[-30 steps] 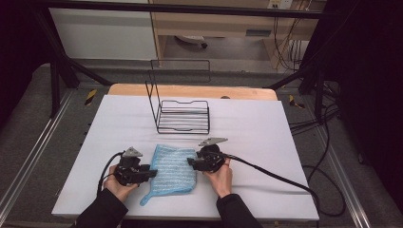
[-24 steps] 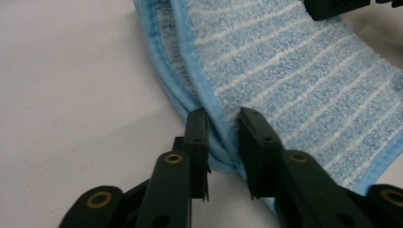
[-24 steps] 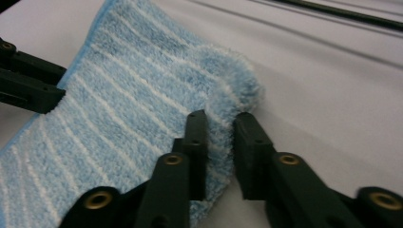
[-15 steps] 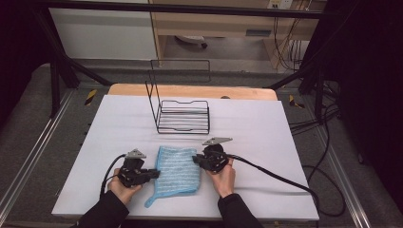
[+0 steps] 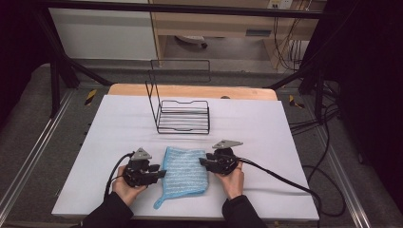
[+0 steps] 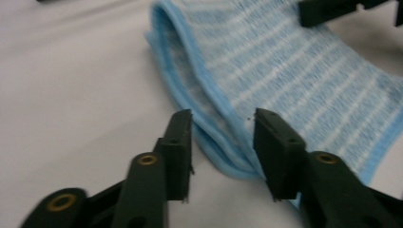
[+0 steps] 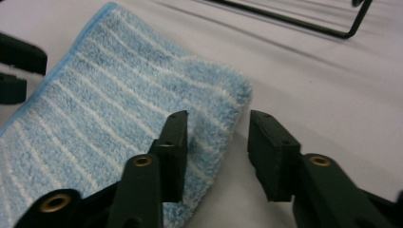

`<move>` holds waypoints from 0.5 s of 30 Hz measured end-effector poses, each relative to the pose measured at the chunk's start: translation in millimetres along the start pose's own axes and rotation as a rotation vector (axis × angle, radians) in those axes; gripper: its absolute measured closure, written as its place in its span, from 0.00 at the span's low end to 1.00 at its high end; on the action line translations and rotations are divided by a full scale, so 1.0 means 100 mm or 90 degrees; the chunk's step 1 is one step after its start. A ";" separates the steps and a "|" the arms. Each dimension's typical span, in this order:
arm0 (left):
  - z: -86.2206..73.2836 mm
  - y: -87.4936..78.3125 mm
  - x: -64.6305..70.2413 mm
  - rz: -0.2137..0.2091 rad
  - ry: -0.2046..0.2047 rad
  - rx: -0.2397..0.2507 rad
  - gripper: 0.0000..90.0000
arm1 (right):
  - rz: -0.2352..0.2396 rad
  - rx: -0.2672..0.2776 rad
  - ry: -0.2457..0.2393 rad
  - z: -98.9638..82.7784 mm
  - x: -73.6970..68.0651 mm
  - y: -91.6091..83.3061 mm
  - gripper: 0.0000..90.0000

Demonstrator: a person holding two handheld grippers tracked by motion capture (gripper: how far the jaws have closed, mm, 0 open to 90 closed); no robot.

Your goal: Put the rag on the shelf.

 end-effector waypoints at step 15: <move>0.56 0.40 -0.31 0.071 -0.052 0.012 0.34 | 0.023 0.044 -0.021 0.09 0.11 -0.24 0.20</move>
Point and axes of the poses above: each handheld gripper's, and its own axes: y roughly forward along the jaws, z roughly out of its top, x roughly to its right, the point moved 5 cm from there along y, roughly forward along the jaws, and after that the axes turned 1 degree about -y, right-handed, at the moved point
